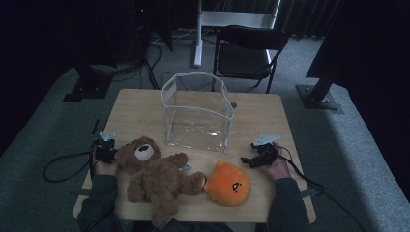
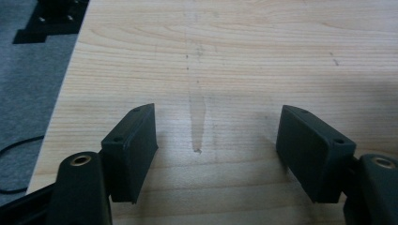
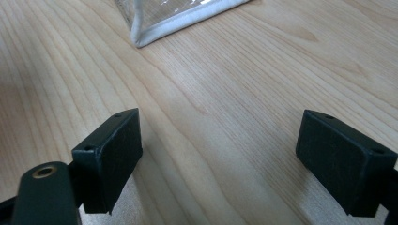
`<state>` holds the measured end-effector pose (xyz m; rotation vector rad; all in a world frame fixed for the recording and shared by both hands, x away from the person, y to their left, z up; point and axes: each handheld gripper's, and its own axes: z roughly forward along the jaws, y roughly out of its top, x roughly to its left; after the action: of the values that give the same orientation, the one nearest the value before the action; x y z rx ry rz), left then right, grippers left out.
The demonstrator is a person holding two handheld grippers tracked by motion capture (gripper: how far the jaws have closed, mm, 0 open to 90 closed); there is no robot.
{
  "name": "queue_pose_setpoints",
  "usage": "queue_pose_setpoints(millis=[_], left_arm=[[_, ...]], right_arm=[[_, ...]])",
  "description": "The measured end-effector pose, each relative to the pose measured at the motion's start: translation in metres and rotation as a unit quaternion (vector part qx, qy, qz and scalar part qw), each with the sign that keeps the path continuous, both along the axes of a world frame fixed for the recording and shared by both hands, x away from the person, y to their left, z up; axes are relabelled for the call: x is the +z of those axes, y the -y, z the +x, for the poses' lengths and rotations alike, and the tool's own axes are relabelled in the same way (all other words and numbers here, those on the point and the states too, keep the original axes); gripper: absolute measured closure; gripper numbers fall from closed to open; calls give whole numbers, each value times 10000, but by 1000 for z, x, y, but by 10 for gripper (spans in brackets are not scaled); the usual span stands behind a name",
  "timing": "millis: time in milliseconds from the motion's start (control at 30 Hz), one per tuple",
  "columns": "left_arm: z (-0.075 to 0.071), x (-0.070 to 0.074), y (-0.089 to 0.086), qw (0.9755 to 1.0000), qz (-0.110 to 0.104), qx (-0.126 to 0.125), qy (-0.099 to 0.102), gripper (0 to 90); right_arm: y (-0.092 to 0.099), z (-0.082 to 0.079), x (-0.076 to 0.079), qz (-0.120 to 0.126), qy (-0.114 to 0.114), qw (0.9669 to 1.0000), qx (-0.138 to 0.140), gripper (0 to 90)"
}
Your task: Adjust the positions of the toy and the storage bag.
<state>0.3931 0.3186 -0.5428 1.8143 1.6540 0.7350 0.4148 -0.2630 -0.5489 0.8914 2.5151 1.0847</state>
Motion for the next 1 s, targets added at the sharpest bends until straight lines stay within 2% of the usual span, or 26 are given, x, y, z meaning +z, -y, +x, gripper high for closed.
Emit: queue_pose_setpoints(millis=[167, 233, 600, 767, 1000], left_arm=[[1, 0, 0, 10000, -50, -76, -14, 296], [1, 0, 1, 9999, -54, -99, -16, 298], [2, 0, 1, 10000, -53, -48, -9, 298], [2, 0, 2, 10000, -52, -38, -8, 298], [2, 0, 2, 10000, -53, -30, -12, 298]], right_arm=[[0, -1, 1, -27, -17, 10000, -90, 146], [0, -2, 3, -97, -85, 9997, -211, 179], [-3, -5, 5, -164, -167, 9984, -513, 173], [-6, -5, 5, -226, -224, 9979, -560, 138], [-5, -7, 8, -289, -344, 9973, -587, 140]])
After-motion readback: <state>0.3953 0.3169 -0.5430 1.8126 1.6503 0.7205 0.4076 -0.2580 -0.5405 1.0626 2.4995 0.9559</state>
